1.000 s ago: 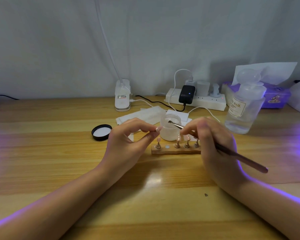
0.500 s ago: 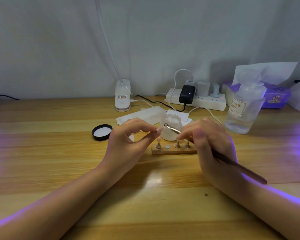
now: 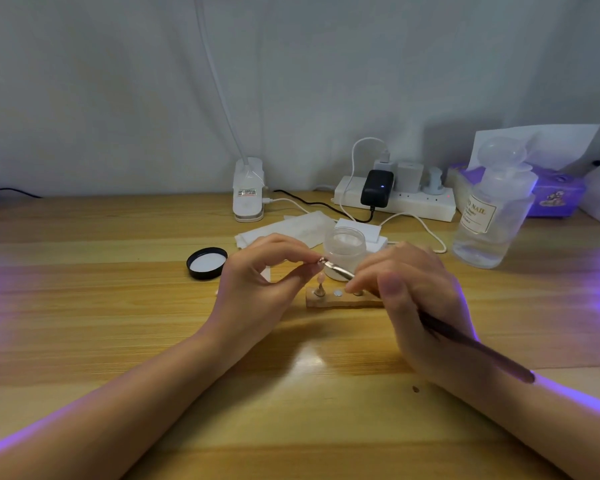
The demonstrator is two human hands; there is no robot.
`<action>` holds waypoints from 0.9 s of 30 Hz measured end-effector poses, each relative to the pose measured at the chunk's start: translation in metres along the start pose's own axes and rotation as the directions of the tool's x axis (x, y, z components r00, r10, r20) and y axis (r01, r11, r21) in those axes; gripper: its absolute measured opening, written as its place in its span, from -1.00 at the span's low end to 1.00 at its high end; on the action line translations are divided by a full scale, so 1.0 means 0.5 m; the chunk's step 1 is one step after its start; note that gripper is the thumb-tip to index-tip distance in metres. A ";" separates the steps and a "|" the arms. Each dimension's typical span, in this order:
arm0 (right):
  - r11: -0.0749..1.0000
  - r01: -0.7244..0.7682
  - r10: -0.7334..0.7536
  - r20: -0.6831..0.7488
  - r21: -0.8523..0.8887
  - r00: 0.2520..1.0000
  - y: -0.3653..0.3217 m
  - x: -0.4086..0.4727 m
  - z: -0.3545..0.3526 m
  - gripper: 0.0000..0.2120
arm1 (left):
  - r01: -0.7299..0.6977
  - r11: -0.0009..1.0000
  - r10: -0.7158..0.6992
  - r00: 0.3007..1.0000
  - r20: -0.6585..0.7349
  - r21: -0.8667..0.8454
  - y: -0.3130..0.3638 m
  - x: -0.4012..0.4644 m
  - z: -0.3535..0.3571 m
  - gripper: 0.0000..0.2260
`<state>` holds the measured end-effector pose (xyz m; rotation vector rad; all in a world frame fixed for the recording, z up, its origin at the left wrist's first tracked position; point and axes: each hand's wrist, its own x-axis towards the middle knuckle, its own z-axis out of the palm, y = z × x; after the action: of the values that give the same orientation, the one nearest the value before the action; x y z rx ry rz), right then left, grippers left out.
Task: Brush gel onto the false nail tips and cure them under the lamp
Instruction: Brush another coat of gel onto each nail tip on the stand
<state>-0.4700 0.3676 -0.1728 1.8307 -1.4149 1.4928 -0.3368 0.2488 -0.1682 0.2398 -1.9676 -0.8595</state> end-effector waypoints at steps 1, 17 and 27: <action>1.000 0.013 -0.013 0.008 -0.001 1.000 0.001 -0.001 0.001 -0.52 | -0.002 1.000 0.002 1.000 0.000 -0.001 0.000 0.000 0.000 -0.86; 0.998 -0.044 0.045 -0.024 0.044 0.999 0.010 0.001 0.003 -0.53 | -0.017 1.000 0.017 1.000 0.023 -0.023 -0.001 0.002 0.003 -0.80; 0.981 -0.111 0.119 -0.040 0.159 0.992 0.003 -0.003 -0.003 -0.51 | 0.000 1.000 0.000 1.000 0.013 -0.027 -0.007 0.002 0.005 -0.80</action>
<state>-0.4722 0.3689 -0.1742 1.8152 -1.4385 1.7391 -0.3399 0.2469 -0.1704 0.2192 -1.9663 -0.8896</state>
